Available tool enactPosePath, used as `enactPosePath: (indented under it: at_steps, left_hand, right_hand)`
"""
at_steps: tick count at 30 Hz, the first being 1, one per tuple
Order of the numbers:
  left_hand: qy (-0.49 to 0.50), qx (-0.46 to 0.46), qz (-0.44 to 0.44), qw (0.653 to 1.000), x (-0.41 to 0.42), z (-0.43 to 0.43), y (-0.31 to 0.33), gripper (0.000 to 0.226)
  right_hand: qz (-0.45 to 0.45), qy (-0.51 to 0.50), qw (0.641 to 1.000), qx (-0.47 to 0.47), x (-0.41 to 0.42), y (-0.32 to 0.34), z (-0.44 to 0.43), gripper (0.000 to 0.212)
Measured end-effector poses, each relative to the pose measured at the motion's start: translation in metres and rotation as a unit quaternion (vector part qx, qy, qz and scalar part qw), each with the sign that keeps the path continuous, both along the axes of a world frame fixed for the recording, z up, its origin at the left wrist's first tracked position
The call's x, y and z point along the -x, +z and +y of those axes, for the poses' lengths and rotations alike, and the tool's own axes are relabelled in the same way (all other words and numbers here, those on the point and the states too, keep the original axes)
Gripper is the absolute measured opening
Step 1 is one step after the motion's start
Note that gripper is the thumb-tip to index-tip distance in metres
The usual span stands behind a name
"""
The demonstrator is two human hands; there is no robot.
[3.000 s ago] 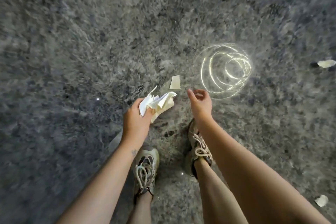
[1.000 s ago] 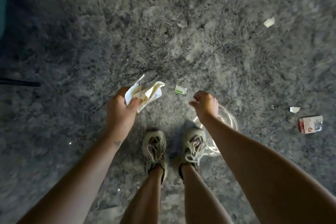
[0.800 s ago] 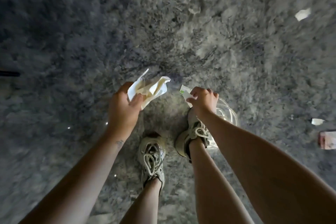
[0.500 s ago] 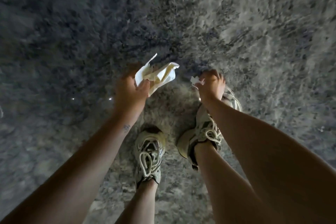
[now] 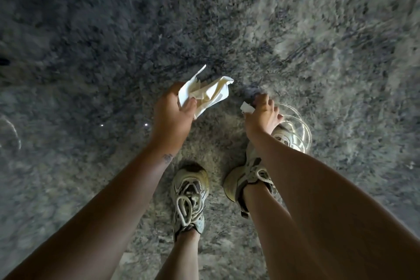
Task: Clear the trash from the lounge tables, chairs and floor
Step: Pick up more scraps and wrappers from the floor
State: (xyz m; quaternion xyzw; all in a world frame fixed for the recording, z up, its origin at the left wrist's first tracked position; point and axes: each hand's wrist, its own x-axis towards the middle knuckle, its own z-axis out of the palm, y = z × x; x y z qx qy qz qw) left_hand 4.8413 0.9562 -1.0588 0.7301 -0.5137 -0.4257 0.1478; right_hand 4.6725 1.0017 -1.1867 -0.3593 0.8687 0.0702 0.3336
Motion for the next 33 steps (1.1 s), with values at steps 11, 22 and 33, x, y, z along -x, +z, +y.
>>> enactPosePath:
  at_steps: [11,22,33]
  left_hand:
    - [-0.015,-0.020,-0.005,1.000,0.017,-0.051,0.087,0.025]
    - [0.077,0.044,0.015,0.996,0.043,-0.212,0.196,0.035]
    - [0.065,0.034,-0.019,0.997,0.036,-0.376,0.146,0.027]
  right_hand:
    - [-0.120,-0.072,0.987,0.076,0.033,0.113,-0.069,0.023]
    - [-0.124,-0.023,0.980,0.154,0.082,0.242,-0.293,0.036]
    - [-0.104,-0.028,0.980,0.166,0.083,0.222,-0.465,0.031]
